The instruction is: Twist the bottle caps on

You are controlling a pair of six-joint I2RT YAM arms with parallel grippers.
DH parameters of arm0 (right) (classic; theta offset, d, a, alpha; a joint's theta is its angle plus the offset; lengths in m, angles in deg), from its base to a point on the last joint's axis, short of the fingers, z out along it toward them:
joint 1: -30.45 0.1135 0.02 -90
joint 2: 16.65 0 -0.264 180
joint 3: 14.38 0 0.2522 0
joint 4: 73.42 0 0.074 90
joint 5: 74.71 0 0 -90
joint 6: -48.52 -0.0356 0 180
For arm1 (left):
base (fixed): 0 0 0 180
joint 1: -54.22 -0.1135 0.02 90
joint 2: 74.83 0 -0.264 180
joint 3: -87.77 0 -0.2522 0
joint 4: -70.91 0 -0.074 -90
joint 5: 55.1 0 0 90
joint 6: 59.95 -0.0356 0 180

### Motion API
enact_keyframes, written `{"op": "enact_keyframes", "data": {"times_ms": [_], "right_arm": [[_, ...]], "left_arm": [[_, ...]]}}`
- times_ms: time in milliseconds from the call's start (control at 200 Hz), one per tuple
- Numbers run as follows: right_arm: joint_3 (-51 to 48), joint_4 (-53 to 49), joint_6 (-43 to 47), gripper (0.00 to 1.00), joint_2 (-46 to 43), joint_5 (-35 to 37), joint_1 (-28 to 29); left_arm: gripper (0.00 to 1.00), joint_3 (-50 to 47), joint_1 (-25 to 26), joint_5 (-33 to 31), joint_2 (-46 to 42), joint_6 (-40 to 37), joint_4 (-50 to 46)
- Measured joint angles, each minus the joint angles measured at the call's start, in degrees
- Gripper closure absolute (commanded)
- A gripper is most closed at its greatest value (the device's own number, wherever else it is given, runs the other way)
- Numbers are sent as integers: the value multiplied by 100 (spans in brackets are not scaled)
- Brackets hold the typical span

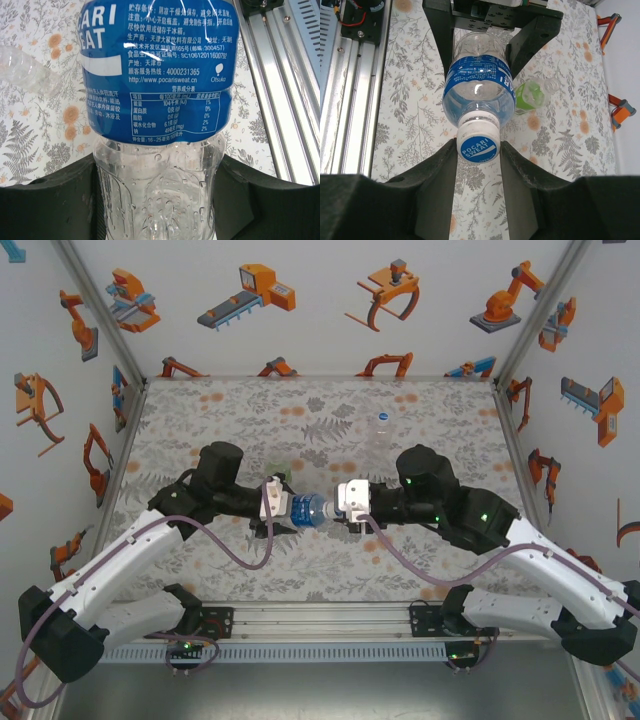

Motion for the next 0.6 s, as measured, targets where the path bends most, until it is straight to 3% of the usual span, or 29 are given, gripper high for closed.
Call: {"op": "enact_keyframes", "data": {"times_ms": [240, 446, 551, 601], "right_arm": [[0, 15, -76, 64, 0, -50, 2], [-9, 61, -529, 86, -11, -63, 0], [-131, 273, -1207, 100, -44, 9, -7], [-278, 472, -1731, 100, -94, 118, -9]], "left_arm": [[100, 2, 0, 9, 0, -2, -4], [100, 4, 2, 42, 0, -22, -52], [100, 4, 0, 35, 0, -24, -111], [100, 4, -4, 0, 0, -26, -162]]}}
